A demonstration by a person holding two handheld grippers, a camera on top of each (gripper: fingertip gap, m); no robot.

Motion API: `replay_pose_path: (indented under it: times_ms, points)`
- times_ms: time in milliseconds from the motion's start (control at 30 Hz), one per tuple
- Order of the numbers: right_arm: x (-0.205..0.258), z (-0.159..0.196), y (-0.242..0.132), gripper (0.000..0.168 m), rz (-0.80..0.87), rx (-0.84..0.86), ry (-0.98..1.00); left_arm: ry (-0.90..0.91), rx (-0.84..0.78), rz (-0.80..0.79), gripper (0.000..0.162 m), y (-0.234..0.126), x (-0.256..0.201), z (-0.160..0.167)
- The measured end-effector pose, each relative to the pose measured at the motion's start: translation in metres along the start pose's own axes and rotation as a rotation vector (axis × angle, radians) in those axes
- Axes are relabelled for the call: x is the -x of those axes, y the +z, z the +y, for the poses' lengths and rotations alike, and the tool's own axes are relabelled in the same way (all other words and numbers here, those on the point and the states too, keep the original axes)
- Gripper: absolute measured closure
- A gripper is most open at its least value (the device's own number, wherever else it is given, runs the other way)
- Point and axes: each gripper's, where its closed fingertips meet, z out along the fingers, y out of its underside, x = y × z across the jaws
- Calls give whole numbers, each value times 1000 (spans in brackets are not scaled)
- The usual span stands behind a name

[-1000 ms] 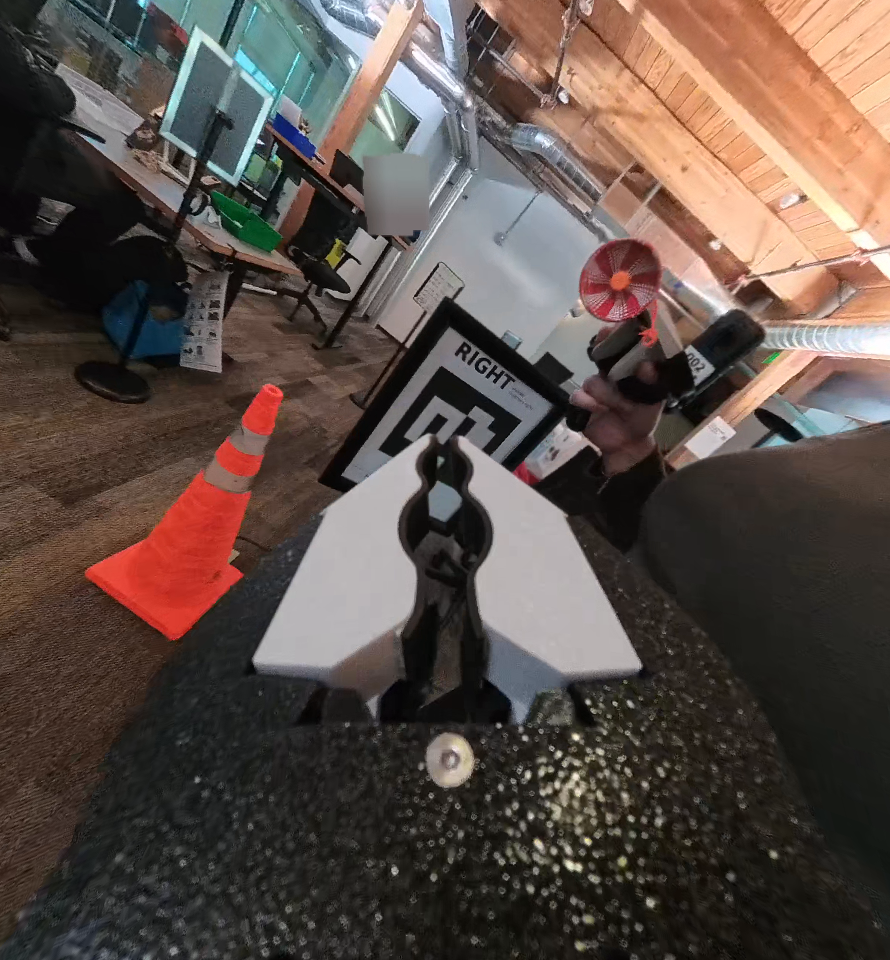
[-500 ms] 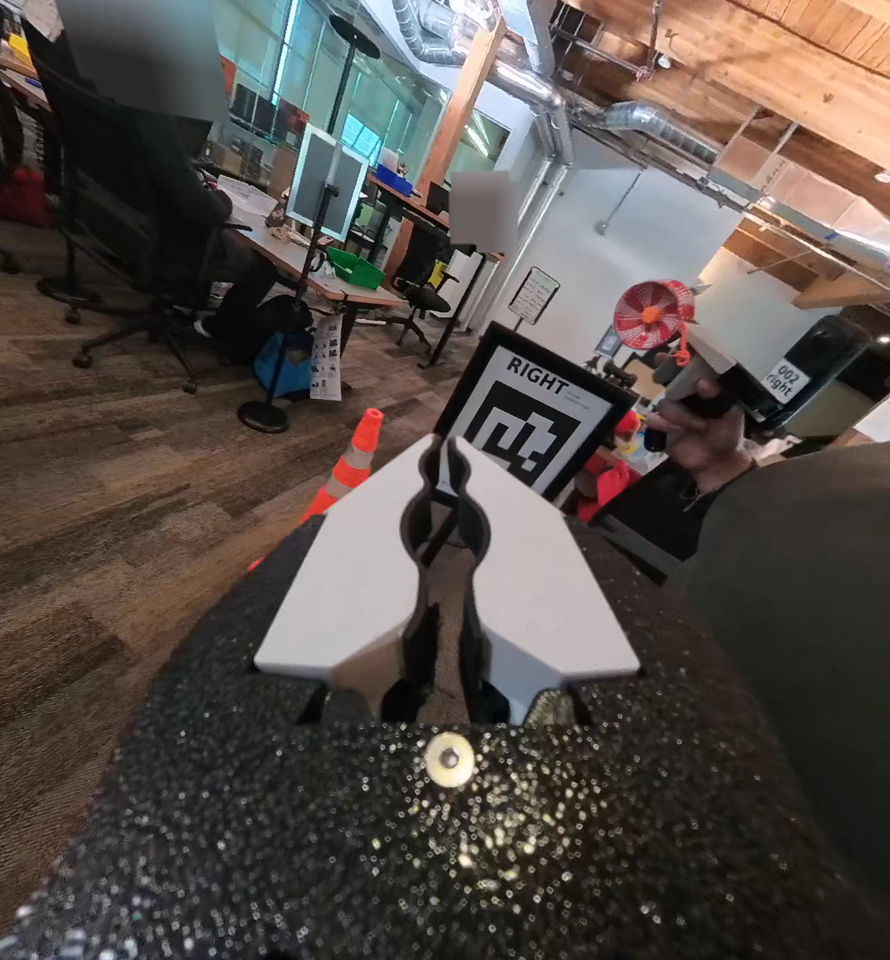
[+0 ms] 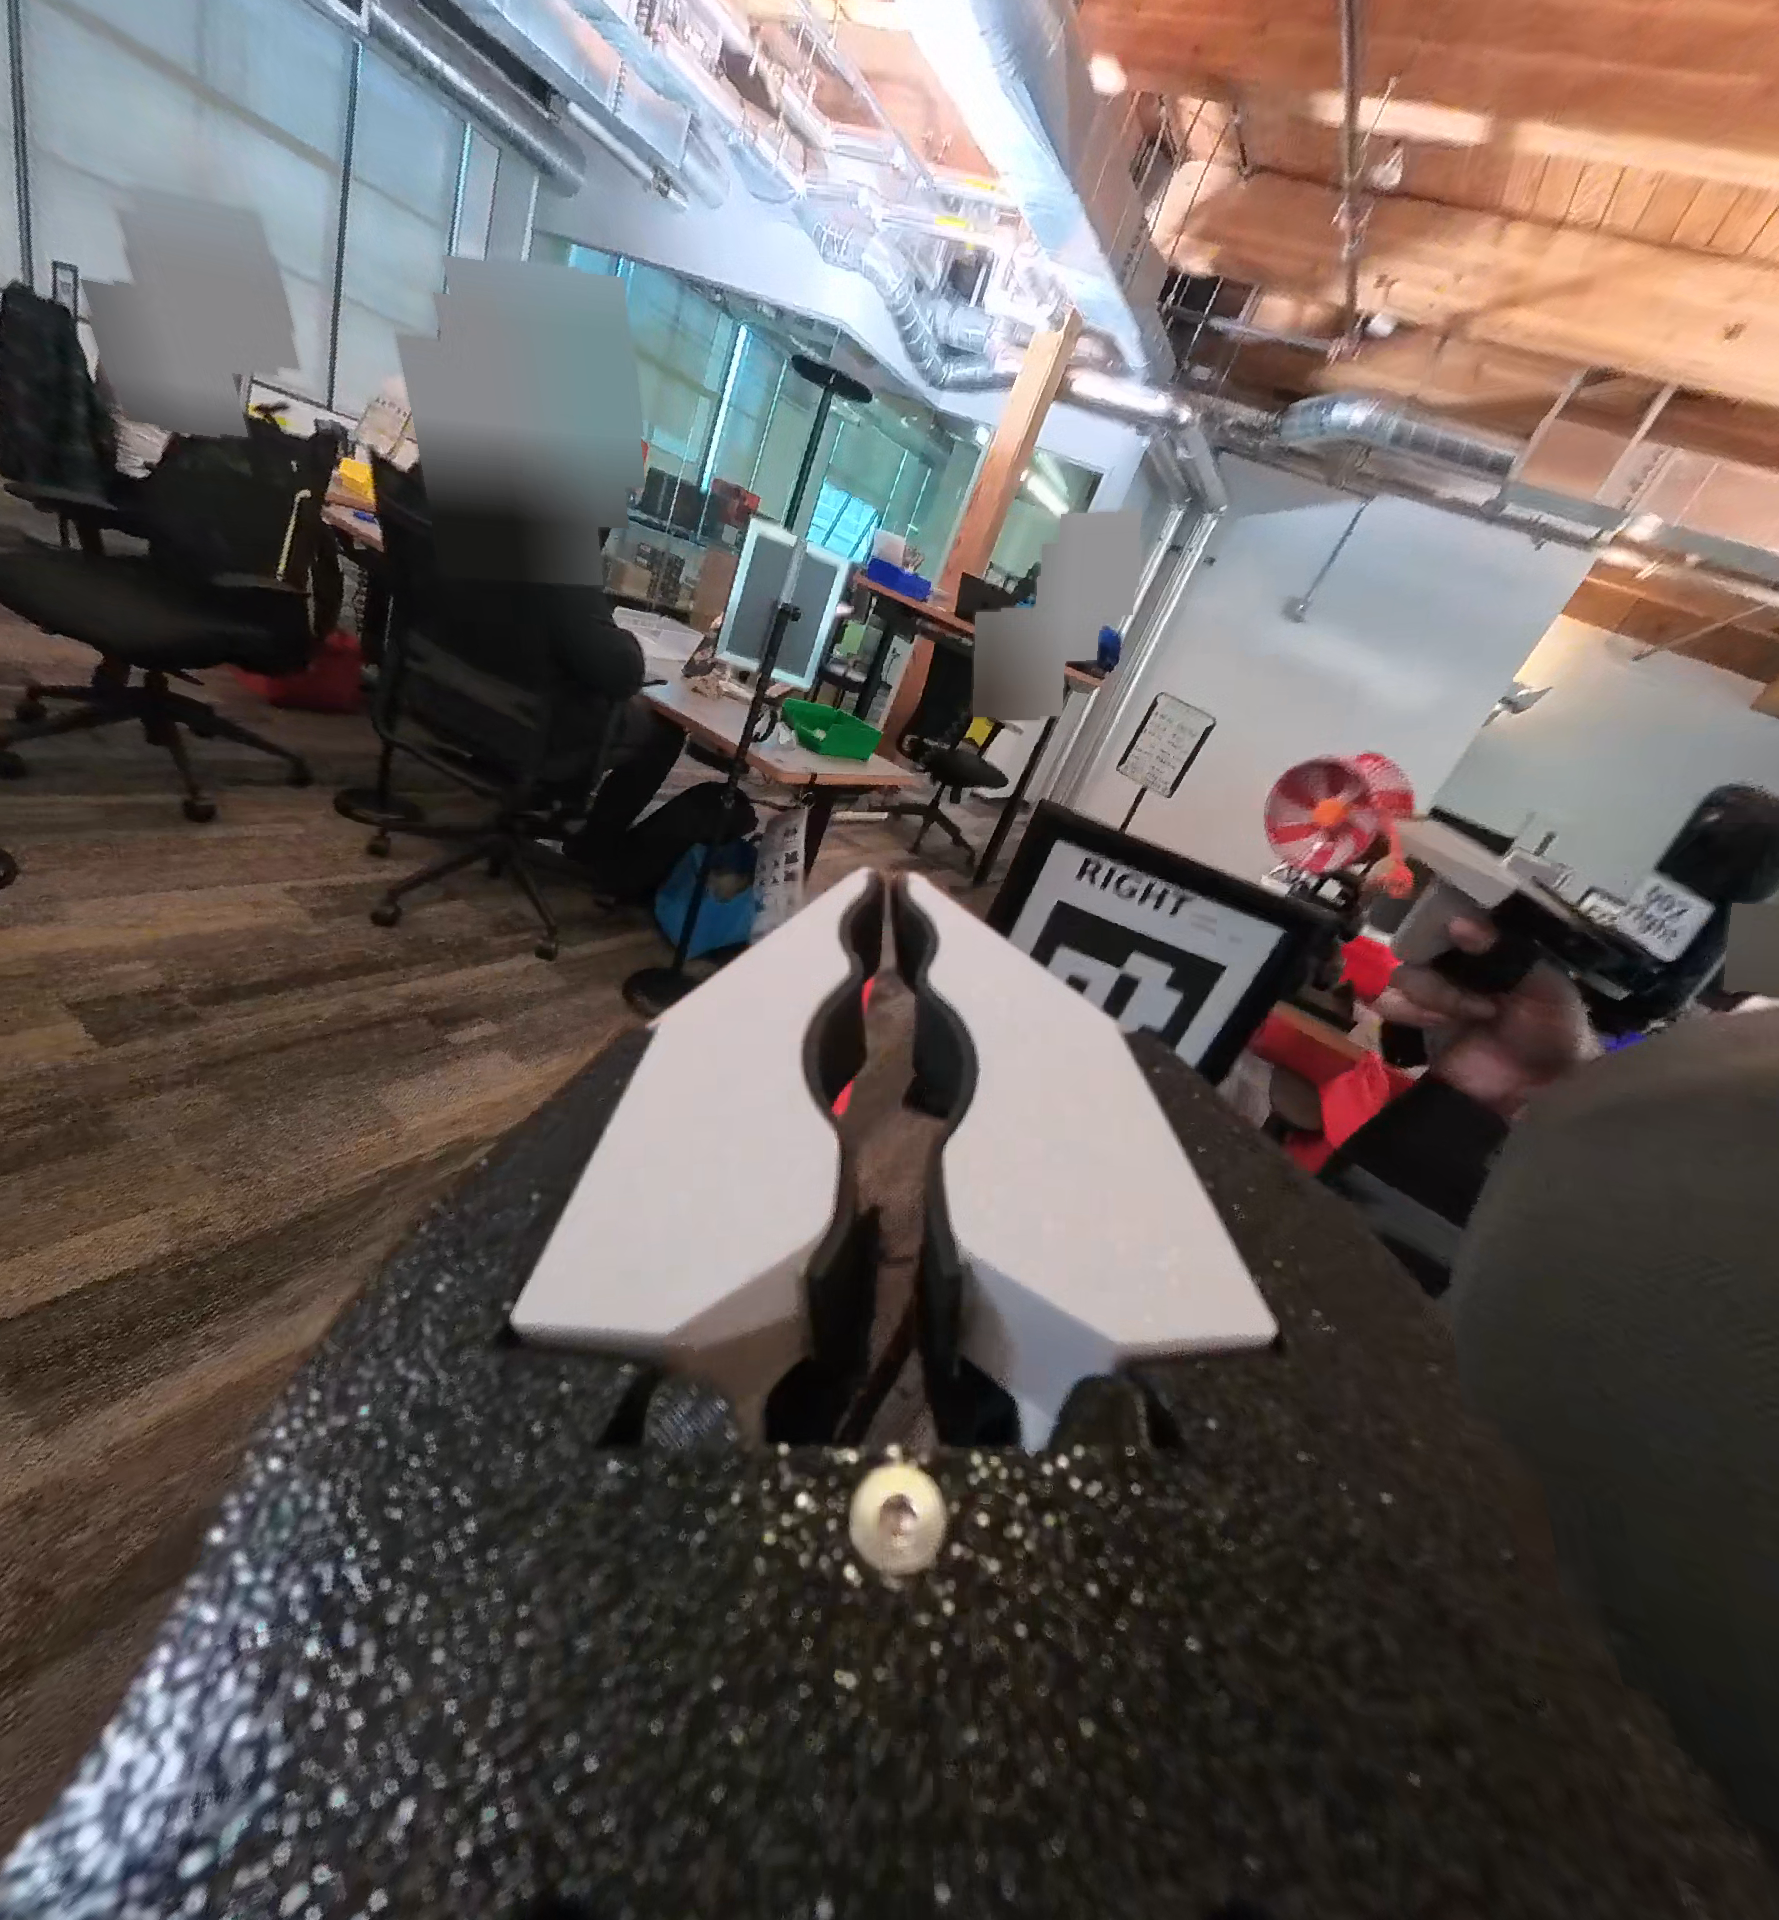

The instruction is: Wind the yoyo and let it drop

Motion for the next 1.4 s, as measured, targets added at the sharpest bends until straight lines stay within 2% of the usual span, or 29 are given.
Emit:
replay_pose_path:
  times_ms: [33, 133, 300, 467, 600, 800, 1000, 1233, 1400]
  points:
    - [2, -2, -1, 167, 4, 8, -21, -16, -53, 40, 162, 0, -11, -11]
    - [8, -8, -5, 167, 13, 21, -79, 49, -122, 90, 161, 4, -37, -36]
    - [11, -14, -11, 167, 47, 14, -116, 244, -117, 39, 161, 11, -57, -58]
    - [10, -21, -21, 167, 89, 10, -126, 321, -151, 0, 160, 9, -63, -67]
    - [8, -26, -32, 167, 129, 2, -117, 300, -150, -35, 160, 5, -53, -64]
    - [6, -32, -51, 167, 187, -4, -117, 211, -247, -86, 160, -3, -32, -77]
    - [4, -36, -62, 167, 221, -35, -80, 177, -249, -70, 157, 4, -30, -76]
    - [5, -35, -58, 167, 212, -50, -59, 132, -254, -40, 155, 9, -31, -70]
    - [5, -28, -50, 167, 191, -48, -47, 86, -193, -19, 152, 20, -27, -54]
